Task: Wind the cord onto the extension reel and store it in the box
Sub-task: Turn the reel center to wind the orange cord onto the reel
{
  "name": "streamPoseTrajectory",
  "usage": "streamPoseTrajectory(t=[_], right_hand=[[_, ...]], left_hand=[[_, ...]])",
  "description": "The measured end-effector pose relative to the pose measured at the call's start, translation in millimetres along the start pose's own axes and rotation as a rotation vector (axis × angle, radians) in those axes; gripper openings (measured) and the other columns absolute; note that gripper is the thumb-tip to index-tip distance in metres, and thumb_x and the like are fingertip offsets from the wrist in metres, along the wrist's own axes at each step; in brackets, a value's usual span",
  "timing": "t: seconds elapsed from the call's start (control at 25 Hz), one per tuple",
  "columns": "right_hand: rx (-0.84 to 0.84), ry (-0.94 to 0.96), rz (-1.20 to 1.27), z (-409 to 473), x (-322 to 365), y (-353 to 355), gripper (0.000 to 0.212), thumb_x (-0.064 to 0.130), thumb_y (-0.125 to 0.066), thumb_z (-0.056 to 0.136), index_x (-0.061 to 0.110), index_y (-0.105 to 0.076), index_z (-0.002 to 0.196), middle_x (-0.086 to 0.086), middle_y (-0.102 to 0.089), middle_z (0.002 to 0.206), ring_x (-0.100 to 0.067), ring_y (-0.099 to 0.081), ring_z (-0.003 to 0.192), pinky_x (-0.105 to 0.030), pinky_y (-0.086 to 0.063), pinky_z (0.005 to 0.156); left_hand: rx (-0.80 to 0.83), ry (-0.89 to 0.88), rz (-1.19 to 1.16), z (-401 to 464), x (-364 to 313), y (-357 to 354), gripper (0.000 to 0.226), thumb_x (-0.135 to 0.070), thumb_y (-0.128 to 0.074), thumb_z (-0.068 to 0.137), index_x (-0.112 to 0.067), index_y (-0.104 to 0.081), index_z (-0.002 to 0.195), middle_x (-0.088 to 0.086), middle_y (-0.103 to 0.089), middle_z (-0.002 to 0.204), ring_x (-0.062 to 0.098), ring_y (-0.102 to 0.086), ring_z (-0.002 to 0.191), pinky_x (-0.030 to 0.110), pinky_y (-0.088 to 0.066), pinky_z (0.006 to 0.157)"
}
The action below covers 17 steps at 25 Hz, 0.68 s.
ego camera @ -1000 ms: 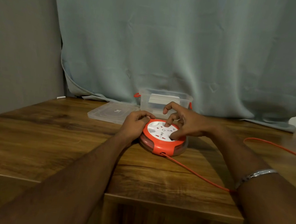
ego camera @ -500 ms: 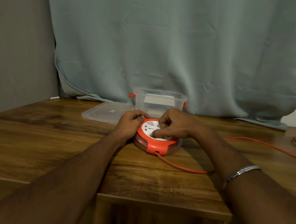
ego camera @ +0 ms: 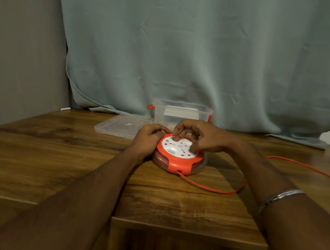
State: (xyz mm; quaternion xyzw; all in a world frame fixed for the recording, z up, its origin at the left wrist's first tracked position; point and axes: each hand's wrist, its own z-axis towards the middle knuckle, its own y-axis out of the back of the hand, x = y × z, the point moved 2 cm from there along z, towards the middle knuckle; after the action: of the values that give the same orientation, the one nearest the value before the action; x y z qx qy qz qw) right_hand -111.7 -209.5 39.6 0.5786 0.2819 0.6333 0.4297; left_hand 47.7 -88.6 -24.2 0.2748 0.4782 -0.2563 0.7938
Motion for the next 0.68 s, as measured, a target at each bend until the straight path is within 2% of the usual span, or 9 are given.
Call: streamPoseTrajectory(t=[0.16,0.28,0.48,0.56,0.64,0.68], right_hand=[[0.034,-0.062,0.058,-1.9,-4.6,4.3,0.076,-0.017,-0.07,0.078,0.022,-0.046,0.139,0.001,-0.075,0.125,-0.002,-0.053,0.055,-0.02,-0.048,0.056],[0.033,-0.061,0.062,-2.6,-7.5,4.2,0.08,-0.012,-0.077,0.075,0.026,-0.04,0.135,-0.003,-0.076,0.119,-0.011,-0.051,0.059,-0.025,-0.046,0.055],[-0.022,-0.079,0.0,-5.2,-2.4,1.0,0.076,0.002,-0.086,0.074,0.026,-0.04,0.131,-0.006,-0.072,0.112,-0.006,-0.058,0.062,-0.021,-0.048,0.054],[-0.069,-0.074,-0.093,-3.8,1.4,-2.3,0.064,0.011,-0.088,0.073,0.024,-0.05,0.123,-0.004,-0.072,0.104,-0.011,-0.059,0.07,-0.02,-0.047,0.057],[-0.111,-0.061,-0.176,-0.8,2.6,-5.4,0.039,0.02,-0.089,0.07,0.022,-0.062,0.098,-0.001,-0.071,0.089,-0.011,-0.056,0.071,-0.022,-0.046,0.059],[-0.118,-0.059,-0.195,0.5,2.5,-6.7,0.03,0.025,-0.088,0.068,0.022,-0.062,0.082,0.0,-0.067,0.079,-0.011,-0.054,0.068,-0.027,-0.045,0.06]], left_hand=[[0.019,0.003,0.015,-1.3,-2.2,-0.3,0.028,-0.01,-0.048,0.102,-0.018,-0.074,0.101,0.007,-0.074,0.104,0.024,-0.071,0.095,0.04,-0.061,0.083],[0.027,0.014,0.032,-2.5,-2.5,-0.1,0.027,-0.01,-0.047,0.102,-0.017,-0.074,0.104,0.008,-0.073,0.106,0.023,-0.071,0.094,0.037,-0.061,0.079],[0.01,0.021,0.025,-3.8,-3.9,1.8,0.028,-0.011,-0.046,0.103,-0.017,-0.073,0.104,0.008,-0.073,0.105,0.024,-0.072,0.091,0.036,-0.062,0.076],[0.003,0.014,0.015,-2.9,-3.2,1.9,0.028,-0.011,-0.047,0.102,-0.017,-0.073,0.102,0.009,-0.074,0.104,0.026,-0.072,0.092,0.038,-0.062,0.077],[-0.019,0.003,0.002,-1.9,-2.1,2.2,0.028,-0.009,-0.048,0.1,-0.018,-0.075,0.097,0.01,-0.075,0.101,0.029,-0.072,0.094,0.043,-0.061,0.082],[-0.03,0.0,0.002,-1.2,-1.5,2.4,0.029,-0.009,-0.049,0.099,-0.019,-0.075,0.095,0.01,-0.075,0.1,0.03,-0.072,0.094,0.045,-0.061,0.083]])
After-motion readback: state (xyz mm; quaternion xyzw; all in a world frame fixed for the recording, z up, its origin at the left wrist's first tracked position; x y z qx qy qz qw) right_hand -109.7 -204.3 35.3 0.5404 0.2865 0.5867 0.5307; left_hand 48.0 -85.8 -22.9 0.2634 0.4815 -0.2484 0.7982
